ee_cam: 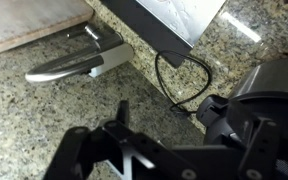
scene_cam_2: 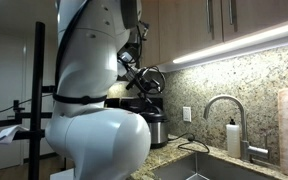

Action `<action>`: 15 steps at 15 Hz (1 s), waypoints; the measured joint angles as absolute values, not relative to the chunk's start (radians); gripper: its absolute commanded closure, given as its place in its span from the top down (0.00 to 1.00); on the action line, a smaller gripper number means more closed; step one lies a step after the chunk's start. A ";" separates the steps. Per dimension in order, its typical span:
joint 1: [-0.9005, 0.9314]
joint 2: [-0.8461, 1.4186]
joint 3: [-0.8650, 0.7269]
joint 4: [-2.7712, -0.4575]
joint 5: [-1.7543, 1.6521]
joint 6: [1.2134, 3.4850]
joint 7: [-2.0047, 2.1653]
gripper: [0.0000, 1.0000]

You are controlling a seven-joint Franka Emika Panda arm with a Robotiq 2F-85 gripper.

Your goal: Remove the black lid from the rice cooker

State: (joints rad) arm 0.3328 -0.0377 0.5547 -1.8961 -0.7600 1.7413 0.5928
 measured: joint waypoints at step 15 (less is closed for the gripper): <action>0.710 0.443 0.390 -1.566 -1.454 1.681 0.437 1.00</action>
